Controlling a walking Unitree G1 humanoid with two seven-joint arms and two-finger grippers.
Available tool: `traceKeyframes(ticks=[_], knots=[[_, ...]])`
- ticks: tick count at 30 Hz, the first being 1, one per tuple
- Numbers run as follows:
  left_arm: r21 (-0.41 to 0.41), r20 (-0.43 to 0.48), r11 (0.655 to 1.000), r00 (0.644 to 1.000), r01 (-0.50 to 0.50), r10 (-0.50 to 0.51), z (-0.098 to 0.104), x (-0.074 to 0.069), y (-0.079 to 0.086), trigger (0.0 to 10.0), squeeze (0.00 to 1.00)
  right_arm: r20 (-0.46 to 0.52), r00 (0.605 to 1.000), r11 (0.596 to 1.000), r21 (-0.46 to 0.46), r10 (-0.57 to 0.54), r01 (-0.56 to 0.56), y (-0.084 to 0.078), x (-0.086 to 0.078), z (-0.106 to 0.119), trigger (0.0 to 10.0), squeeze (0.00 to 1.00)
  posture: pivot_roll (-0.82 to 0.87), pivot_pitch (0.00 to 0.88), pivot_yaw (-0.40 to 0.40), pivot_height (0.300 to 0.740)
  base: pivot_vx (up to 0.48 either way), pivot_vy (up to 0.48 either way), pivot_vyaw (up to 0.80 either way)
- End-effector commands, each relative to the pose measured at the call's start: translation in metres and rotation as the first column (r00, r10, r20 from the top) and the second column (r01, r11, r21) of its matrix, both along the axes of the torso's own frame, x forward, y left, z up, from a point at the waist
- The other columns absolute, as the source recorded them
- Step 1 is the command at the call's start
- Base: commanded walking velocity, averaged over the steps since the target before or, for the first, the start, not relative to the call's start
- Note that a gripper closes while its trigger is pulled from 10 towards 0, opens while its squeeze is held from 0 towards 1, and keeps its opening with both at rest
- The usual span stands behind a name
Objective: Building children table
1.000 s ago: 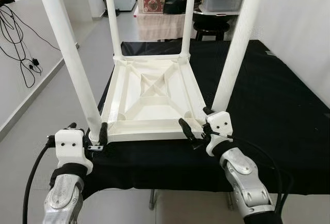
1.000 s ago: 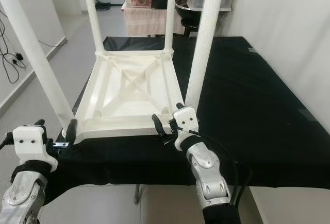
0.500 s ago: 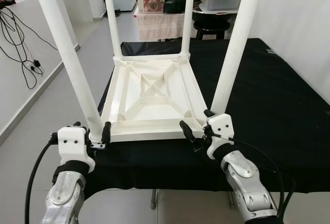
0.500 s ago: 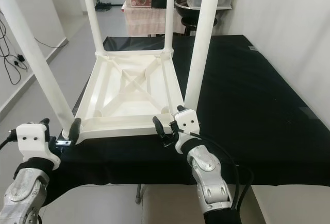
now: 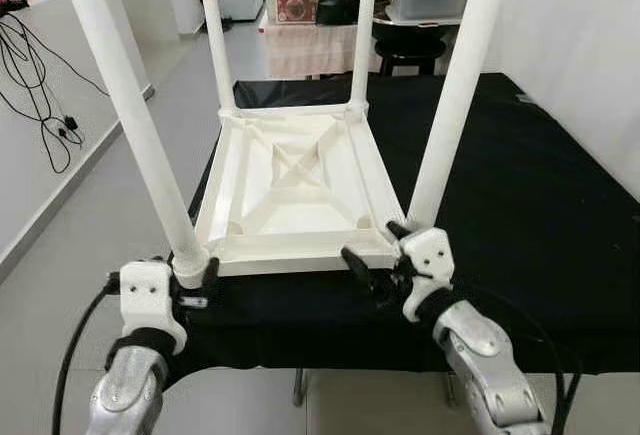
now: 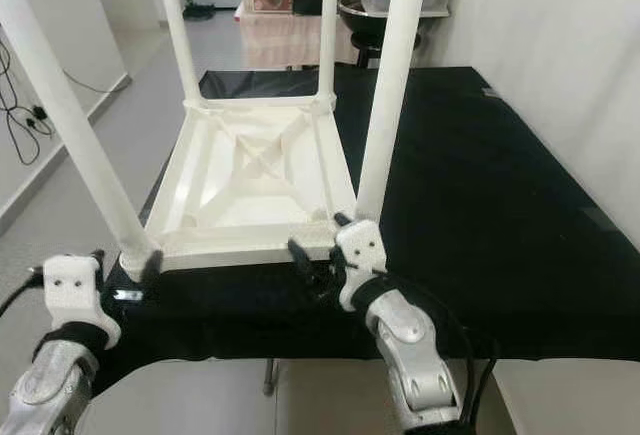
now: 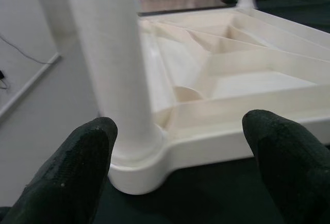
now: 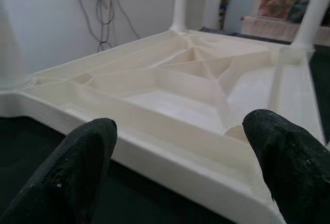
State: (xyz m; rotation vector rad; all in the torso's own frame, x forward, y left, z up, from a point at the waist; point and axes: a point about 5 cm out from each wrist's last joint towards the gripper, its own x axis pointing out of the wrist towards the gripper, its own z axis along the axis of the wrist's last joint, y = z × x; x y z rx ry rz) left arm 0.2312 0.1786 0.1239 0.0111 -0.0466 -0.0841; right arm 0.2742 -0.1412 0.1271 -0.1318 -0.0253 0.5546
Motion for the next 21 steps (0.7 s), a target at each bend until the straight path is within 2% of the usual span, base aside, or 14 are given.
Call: traceKeyframes(ticks=[1, 3, 6, 12, 15, 19, 20, 21], knots=[[0.006, -0.019, 0.996, 0.995, 0.094, -0.094, 0.001, -0.004, -0.010, 10.0, 0.00, -0.022, 0.998, 0.998, -0.005, 0.065, -0.065, -0.003, -0.007, 0.000, 10.0, 0.00, -0.01, 0.026, 0.027, 0.740, 0.000, 0.000, 0.00], [0.006, -0.027, 0.989, 0.989, 0.145, -0.145, 0.001, -0.007, -0.014, 10.0, 0.00, -0.056, 0.991, 0.991, -0.043, 0.123, -0.125, -0.011, -0.016, -0.002, 10.0, 0.00, -0.01, 0.028, 0.026, 0.740, 0.000, 0.000, 0.00], [-0.007, -0.023, 0.990, 0.990, 0.138, -0.139, 0.002, -0.008, -0.013, 10.0, 0.00, -0.095, 0.981, 0.980, -0.087, 0.172, -0.180, -0.022, -0.023, -0.003, 10.0, 0.00, -0.02, 0.030, 0.030, 0.740, 0.000, 0.000, 0.00], [-0.004, -0.017, 0.989, 0.989, 0.144, -0.145, 0.003, -0.008, -0.013, 10.0, 0.00, -0.116, 0.973, 0.967, -0.136, 0.199, -0.214, -0.025, -0.025, -0.005, 10.0, 0.00, -0.02, 0.031, 0.030, 0.740, 0.000, 0.000, 0.00], [0.003, -0.020, 0.987, 0.986, 0.163, -0.163, 0.004, -0.009, -0.015, 10.0, 0.00, -0.116, 0.967, 0.959, -0.148, 0.226, -0.242, -0.022, -0.024, -0.004, 10.0, 0.00, -0.01, 0.033, 0.030, 0.740, 0.300, 0.000, 0.00], [0.002, -0.030, 0.981, 0.981, 0.192, -0.192, 0.005, -0.013, -0.017, 10.0, 0.00, -0.117, 0.956, 0.949, -0.135, 0.270, -0.284, -0.019, -0.027, -0.002, 10.0, 0.00, -0.01, 0.034, 0.030, 0.740, 0.349, 0.000, 0.80], [-0.007, -0.037, 0.972, 0.971, 0.236, -0.236, 0.005, -0.017, -0.020, 10.0, 0.00, -0.136, 0.944, 0.941, -0.117, 0.301, -0.317, -0.015, -0.030, -0.003, 10.0, 0.00, -0.01, 0.035, 0.029, 0.740, 0.382, 0.000, 0.00], [-0.007, -0.037, 0.972, 0.971, 0.236, -0.236, 0.005, -0.017, -0.020, 10.0, 0.00, -0.136, 0.944, 0.941, -0.117, 0.301, -0.317, -0.015, -0.030, -0.003, 10.0, 0.00, -0.01, 0.035, 0.029, 0.740, 0.382, 0.000, 0.00]])
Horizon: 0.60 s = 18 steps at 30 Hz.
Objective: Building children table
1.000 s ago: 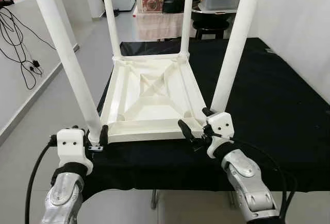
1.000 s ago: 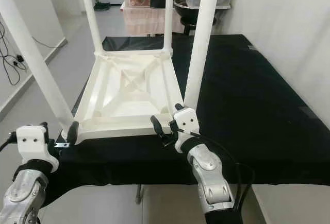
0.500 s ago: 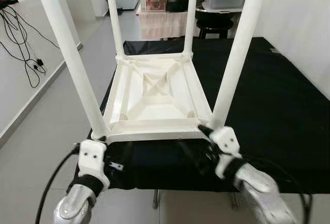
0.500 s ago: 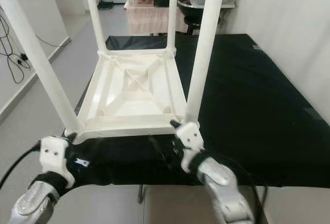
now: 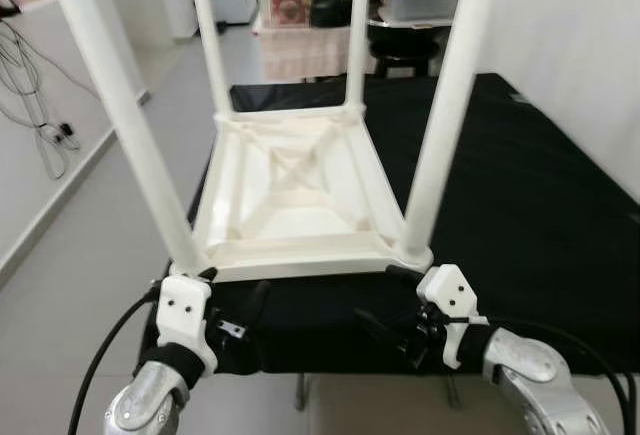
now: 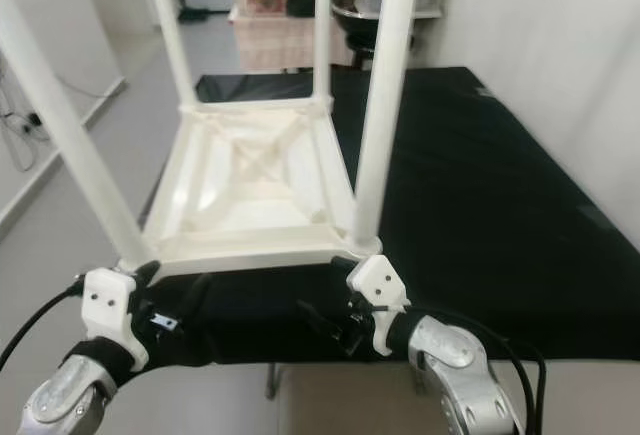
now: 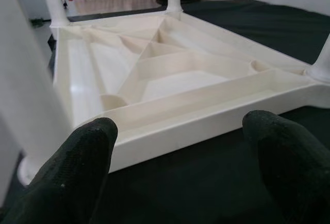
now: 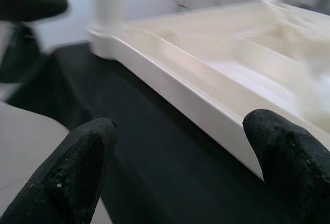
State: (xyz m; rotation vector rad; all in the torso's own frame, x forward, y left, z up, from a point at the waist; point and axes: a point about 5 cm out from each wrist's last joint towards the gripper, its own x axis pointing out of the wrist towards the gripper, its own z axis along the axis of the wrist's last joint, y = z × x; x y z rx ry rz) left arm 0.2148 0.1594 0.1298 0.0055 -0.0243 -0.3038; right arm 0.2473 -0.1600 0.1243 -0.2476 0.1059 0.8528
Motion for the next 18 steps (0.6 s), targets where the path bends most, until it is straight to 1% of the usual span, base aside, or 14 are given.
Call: traceKeyframes(ticks=[1, 4, 7, 8, 13, 16, 18], knots=[[-0.003, -0.017, 0.999, 0.999, 0.033, -0.033, 0.000, -0.001, -0.002, 10.0, 0.00, -0.021, 0.999, 0.999, 0.006, 0.031, -0.031, 0.004, -0.004, -0.001, 10.0, 0.00, -0.01, 0.035, 0.029, 0.740, 0.382, 0.000, 0.00], [-0.006, -0.017, 0.997, 0.997, 0.077, -0.077, 0.002, -0.004, -0.006, 10.0, 0.00, -0.043, 0.997, 0.998, -0.011, 0.059, -0.060, 0.005, -0.006, -0.004, 10.0, 0.00, -0.01, 0.035, 0.029, 0.740, 0.393, 0.000, 0.00], [-0.006, -0.013, 0.997, 0.997, 0.077, -0.077, 0.004, -0.004, -0.007, 10.0, 0.00, -0.055, 0.995, 0.997, -0.002, 0.083, -0.083, 0.004, -0.008, -0.004, 10.0, 0.00, -0.01, 0.038, 0.030, 0.740, 0.381, 0.000, 0.00], [-0.009, -0.012, 0.998, 0.998, 0.055, -0.055, 0.006, -0.003, -0.005, 10.0, 0.00, -0.070, 0.993, 0.995, -0.002, 0.098, -0.099, 0.000, -0.010, -0.004, 10.0, 0.00, -0.01, 0.040, 0.030, 0.740, 0.000, 0.000, 0.00], [0.007, -0.014, 0.997, 0.997, 0.072, -0.072, 0.006, -0.004, -0.006, 10.0, 0.00, -0.080, 0.991, 0.994, 0.002, 0.109, -0.109, -0.003, -0.011, -0.003, 10.0, 0.00, -0.01, 0.040, 0.029, 0.740, 0.000, 0.000, 0.00], [0.024, -0.041, 0.988, 0.987, 0.156, -0.154, 0.006, -0.014, -0.016, 10.0, 0.00, -0.097, 0.986, 0.991, 0.011, 0.136, -0.136, -0.008, -0.014, -0.001, 10.0, 0.00, -0.01, 0.050, 0.032, 0.740, 0.000, 0.000, 0.00], [0.021, -0.047, 0.985, 0.984, 0.173, -0.172, 0.006, -0.017, -0.018, 10.0, 0.00, -0.103, 0.984, 0.990, 0.013, 0.144, -0.144, -0.009, -0.014, 0.000, 10.0, 0.00, -0.01, 0.050, 0.032, 0.740, 0.000, 0.000, 0.00]])
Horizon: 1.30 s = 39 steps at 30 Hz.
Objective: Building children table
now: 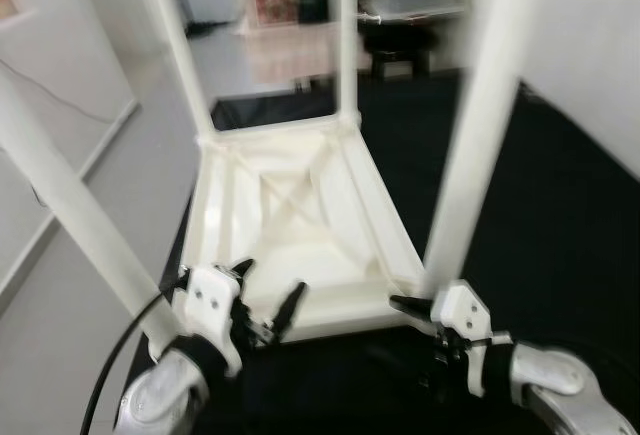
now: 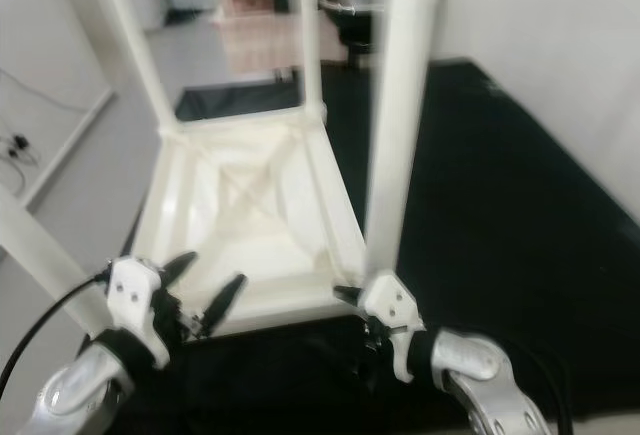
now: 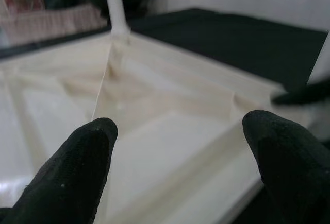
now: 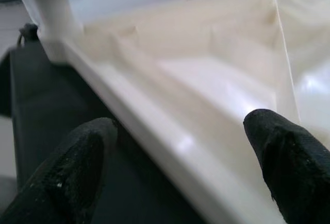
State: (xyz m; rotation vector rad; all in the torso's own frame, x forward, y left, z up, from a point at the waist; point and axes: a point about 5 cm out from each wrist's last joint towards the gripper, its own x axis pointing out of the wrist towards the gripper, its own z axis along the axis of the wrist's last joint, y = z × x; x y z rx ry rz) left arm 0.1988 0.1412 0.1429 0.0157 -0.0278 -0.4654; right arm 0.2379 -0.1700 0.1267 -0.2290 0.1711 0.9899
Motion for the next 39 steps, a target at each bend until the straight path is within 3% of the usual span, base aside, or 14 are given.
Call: traceKeyframes(ticks=[1, 14, 16, 20, 24, 25, 29, 34, 37, 39], knots=[[0.016, -0.054, 1.000, 0.998, 0.025, -0.024, -0.007, -0.003, -0.001, 10.0, 0.00, -0.028, 0.999, 1.000, 0.016, 0.024, -0.023, 0.000, -0.006, -0.002, 10.0, 0.00, 0.00, 0.051, 0.031, 0.740, 0.000, 0.000, 0.00], [0.030, -0.101, 0.999, 0.994, 0.035, -0.032, -0.009, -0.011, -0.004, 10.0, 0.00, -0.050, 0.996, 0.998, 0.005, 0.068, -0.067, 0.003, -0.009, -0.004, 10.0, 0.00, 0.01, 0.057, 0.032, 0.740, 0.000, 0.000, 0.00], [-0.006, -0.187, 0.997, 0.980, 0.073, -0.073, -0.011, -0.024, -0.012, 10.0, 0.00, -0.055, 0.996, 0.997, -0.004, 0.076, -0.076, 0.000, -0.009, -0.003, 10.0, 0.00, 0.01, 0.057, 0.037, 0.740, 0.000, 0.000, 0.00], [-0.059, -0.273, 0.996, 0.958, 0.068, -0.082, -0.012, -0.035, -0.016, 10.0, 0.00, -0.055, 0.995, 0.996, -0.018, 0.081, -0.082, -0.004, -0.008, -0.001, 10.0, 0.00, 0.01, 0.058, 0.038, 0.740, 0.000, 0.000, 0.00], [-0.063, -0.377, 0.994, 0.925, -0.086, 0.056, -0.010, -0.048, -0.011, 10.0, 0.00, -0.044, 0.996, 0.995, -0.058, 0.080, -0.082, -0.014, 0.000, 0.004, 10.0, 0.00, 0.02, 0.059, 0.030, 0.740, 0.000, 0.000, 0.00], [-0.063, -0.377, 0.994, 0.925, -0.086, 0.056, -0.010, -0.048, -0.011, 10.0, 0.00, -0.044, 0.996, 0.995, -0.058, 0.080, -0.082, -0.014, 0.000, 0.004, 10.0, 0.00, 0.02, 0.059, 0.030, 0.740, 0.000, 0.000, 0.00], [0.007, -0.421, 0.975, 0.884, -0.221, 0.204, -0.013, -0.059, 0.000, 10.0, 0.00, -0.034, 0.996, 0.993, -0.079, 0.080, -0.083, -0.017, 0.006, 0.007, 10.0, 0.00, 0.03, 0.063, 0.016, 0.740, 0.000, 0.000, 0.00], [0.122, -0.341, 0.931, 0.866, -0.345, 0.366, -0.007, -0.070, 0.026, 10.0, 0.00, -0.015, 0.997, 0.991, -0.115, 0.071, -0.072, -0.023, 0.018, 0.010, 10.0, 0.00, 0.04, 0.072, 0.010, 0.740, 0.000, 0.000, 0.00], [0.128, -0.329, 0.922, 0.861, -0.366, 0.387, -0.007, -0.070, 0.030, 10.0, 0.00, -0.013, 0.998, 0.991, -0.115, 0.066, -0.067, -0.024, 0.019, 0.010, 10.0, 0.00, 0.04, 0.072, 0.010, 0.740, 0.000, 0.000, 0.00], [0.144, -0.290, 0.895, 0.847, -0.421, 0.445, -0.002, -0.071, 0.038, 10.0, 0.00, -0.010, 0.998, 0.991, -0.121, 0.063, -0.064, -0.025, 0.020, 0.010, 10.0, 0.00, 0.04, 0.077, 0.007, 0.740, 0.000, 0.000, 0.00]])
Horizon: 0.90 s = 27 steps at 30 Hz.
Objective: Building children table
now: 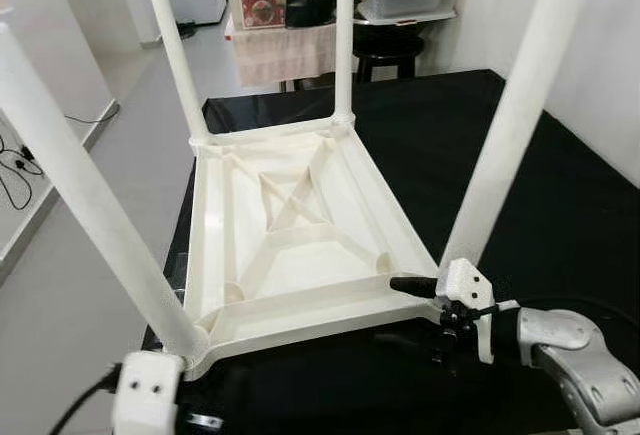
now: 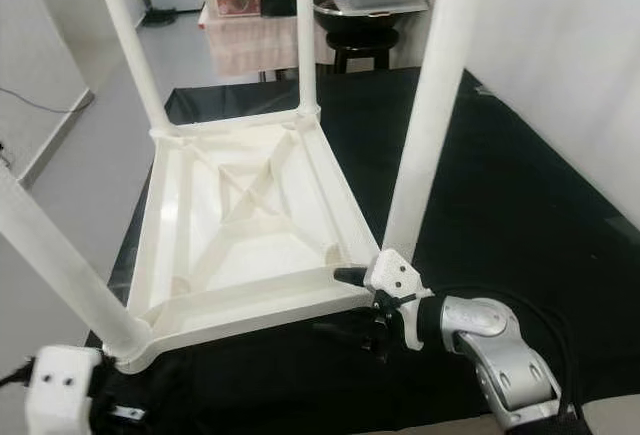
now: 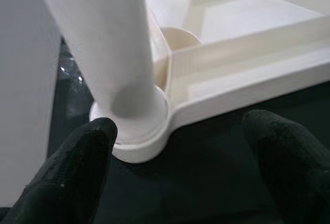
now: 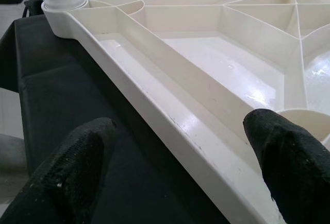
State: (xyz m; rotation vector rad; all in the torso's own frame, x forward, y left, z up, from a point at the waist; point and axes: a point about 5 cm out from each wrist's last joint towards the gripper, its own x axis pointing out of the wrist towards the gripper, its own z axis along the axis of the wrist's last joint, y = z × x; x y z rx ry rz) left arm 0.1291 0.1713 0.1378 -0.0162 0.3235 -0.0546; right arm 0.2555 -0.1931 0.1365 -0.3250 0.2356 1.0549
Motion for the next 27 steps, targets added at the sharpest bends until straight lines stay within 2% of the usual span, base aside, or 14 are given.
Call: traceKeyframes(ticks=[1, 2, 4, 11, 16, 21, 24, 25, 27], knots=[[0.060, 0.040, 0.996, 0.997, -0.063, 0.060, 0.006, -0.001, 0.011, 10.0, 0.00, 0.015, 1.000, 1.000, -0.016, -0.007, 0.007, -0.002, 0.003, 0.000, 10.0, 0.00, 0.04, 0.077, 0.007, 0.740, 0.000, 0.000, 0.00], [0.086, 0.084, 0.993, 0.994, -0.077, 0.070, 0.011, 0.000, 0.015, 10.0, 0.00, 0.015, 1.000, 1.000, -0.015, -0.007, 0.008, -0.003, 0.003, 0.000, 10.0, 0.00, 0.04, 0.078, 0.004, 0.740, 0.000, 0.000, 0.00], [0.092, 0.091, 0.993, 0.993, -0.078, 0.070, 0.012, 0.001, 0.015, 10.0, 0.00, 0.015, 1.000, 1.000, -0.015, -0.007, 0.007, -0.003, 0.003, 0.000, 10.0, 0.00, 0.04, 0.078, 0.004, 0.740, 0.000, 0.000, 0.00], [0.083, 0.193, 0.989, 0.976, -0.119, 0.101, 0.015, 0.020, 0.020, 10.0, 0.00, 0.027, 1.000, 1.000, -0.006, -0.010, 0.010, -0.001, 0.003, 0.001, 10.0, 0.00, 0.02, 0.073, 0.010, 0.740, 0.000, 0.000, 0.00], [0.082, 0.230, 0.988, 0.967, -0.132, 0.110, 0.013, 0.026, 0.024, 10.0, 0.00, 0.047, 0.998, 1.000, 0.005, -0.031, 0.031, -0.004, 0.002, 0.005, 10.0, 0.00, 0.01, 0.072, 0.010, 0.740, 0.000, 0.000, 0.00], [0.079, 0.239, 0.987, 0.964, -0.139, 0.117, 0.009, 0.034, 0.032, 10.0, 0.00, 0.055, 0.996, 0.996, 0.069, -0.067, 0.064, -0.011, 0.001, 0.017, 10.0, 0.00, 0.00, 0.070, 0.012, 0.740, 0.000, 0.000, 0.00], [0.038, 0.258, 0.990, 0.958, -0.139, 0.125, 0.006, 0.046, 0.038, 10.0, 0.00, 0.004, 1.000, 0.998, 0.069, -0.004, 0.004, -0.025, -0.015, 0.029, 10.0, 0.00, 0.00, 0.072, 0.016, 0.740, 0.000, 0.000, 0.00], [0.038, 0.258, 0.990, 0.958, -0.139, 0.125, 0.006, 0.046, 0.038, 10.0, 0.00, 0.004, 1.000, 0.998, 0.069, -0.004, 0.004, -0.025, -0.015, 0.029, 10.0, 0.00, 0.00, 0.072, 0.016, 0.740, 0.000, 0.000, 0.00], [0.025, 0.253, 0.994, 0.962, -0.110, 0.100, 0.002, 0.049, 0.036, 10.0, 0.00, -0.057, 0.996, 0.998, 0.015, 0.061, -0.061, -0.040, -0.031, 0.037, 10.0, 0.00, -0.02, 0.073, 0.019, 0.740, 0.000, 0.000, 0.00]])
